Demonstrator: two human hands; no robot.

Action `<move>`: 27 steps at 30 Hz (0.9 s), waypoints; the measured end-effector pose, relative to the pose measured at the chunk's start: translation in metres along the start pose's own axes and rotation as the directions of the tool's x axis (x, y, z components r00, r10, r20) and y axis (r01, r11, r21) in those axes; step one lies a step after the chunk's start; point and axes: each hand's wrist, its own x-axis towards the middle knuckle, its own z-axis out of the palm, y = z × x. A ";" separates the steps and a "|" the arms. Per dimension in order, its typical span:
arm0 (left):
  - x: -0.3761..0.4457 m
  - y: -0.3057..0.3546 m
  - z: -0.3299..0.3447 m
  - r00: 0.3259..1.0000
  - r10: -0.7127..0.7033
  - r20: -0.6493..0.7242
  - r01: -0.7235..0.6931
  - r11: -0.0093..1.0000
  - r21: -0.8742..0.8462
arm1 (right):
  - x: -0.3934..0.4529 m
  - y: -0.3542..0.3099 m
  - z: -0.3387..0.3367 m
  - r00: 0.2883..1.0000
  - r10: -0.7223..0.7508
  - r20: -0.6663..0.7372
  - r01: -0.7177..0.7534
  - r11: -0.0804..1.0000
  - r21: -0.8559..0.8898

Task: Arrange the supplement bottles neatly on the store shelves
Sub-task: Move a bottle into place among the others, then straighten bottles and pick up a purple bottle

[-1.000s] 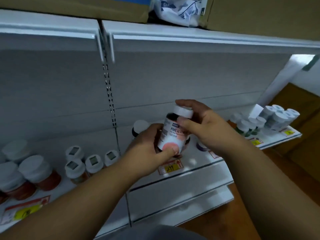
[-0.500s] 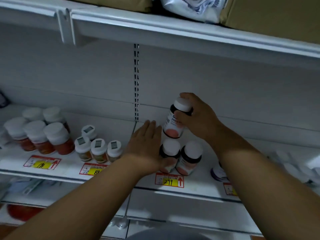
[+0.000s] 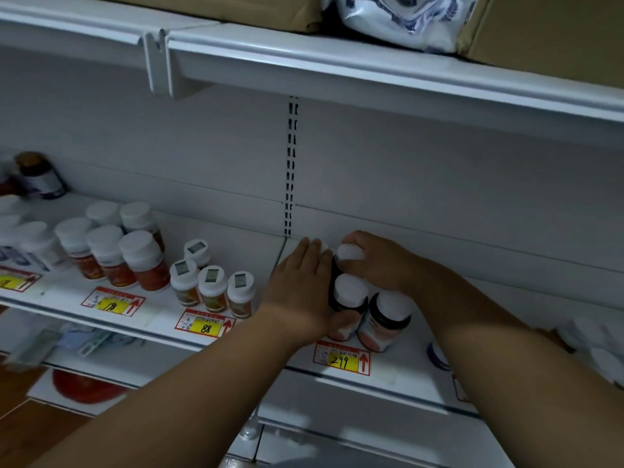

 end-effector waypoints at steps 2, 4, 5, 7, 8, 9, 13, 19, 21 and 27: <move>0.000 0.003 -0.001 1.000 -0.012 -0.008 0.012 1.000 0.006 | 0.000 -0.001 0.000 0.999 0.014 0.030 -0.012 0.998 -0.062; 0.000 0.005 -0.002 1.000 -0.019 -0.014 0.019 1.000 0.009 | -0.001 -0.002 0.000 0.999 0.015 0.034 -0.011 0.995 -0.100; 0.000 0.006 -0.002 1.000 -0.018 -0.015 0.018 1.000 0.007 | -0.001 -0.002 0.001 0.999 0.008 0.032 -0.004 0.994 -0.107; 0.000 0.005 -0.002 1.000 -0.008 -0.006 0.008 1.000 -0.003 | -0.001 -0.002 0.003 1.000 0.011 0.029 -0.007 0.992 -0.126; 0.001 0.004 -0.003 1.000 -0.003 -0.001 0.003 1.000 -0.009 | -0.001 -0.002 0.005 1.000 0.021 0.023 -0.017 0.990 -0.139; 0.001 0.002 -0.003 1.000 0.001 0.001 -0.001 1.000 -0.013 | -0.002 -0.002 0.006 1.000 0.027 0.008 -0.025 0.989 -0.147; -0.006 -0.003 -0.011 0.997 0.031 -0.065 -0.036 0.997 -0.075 | -0.009 -0.010 0.007 0.993 0.002 -0.115 -0.020 0.988 -0.155; -0.044 -0.035 -0.047 0.953 0.064 -0.296 -0.126 0.973 -0.194 | -0.021 -0.067 0.014 0.946 -0.161 -0.281 0.105 0.973 -0.206; -0.060 -0.063 -0.064 0.958 0.005 -0.286 -0.068 0.975 -0.209 | -0.018 -0.104 0.026 0.927 -0.222 -0.303 0.166 0.966 -0.199; -0.144 -0.195 -0.109 0.931 -0.177 -0.320 0.136 0.980 -0.147 | 0.019 -0.250 0.102 0.877 -0.366 -0.311 0.341 0.930 -0.135</move>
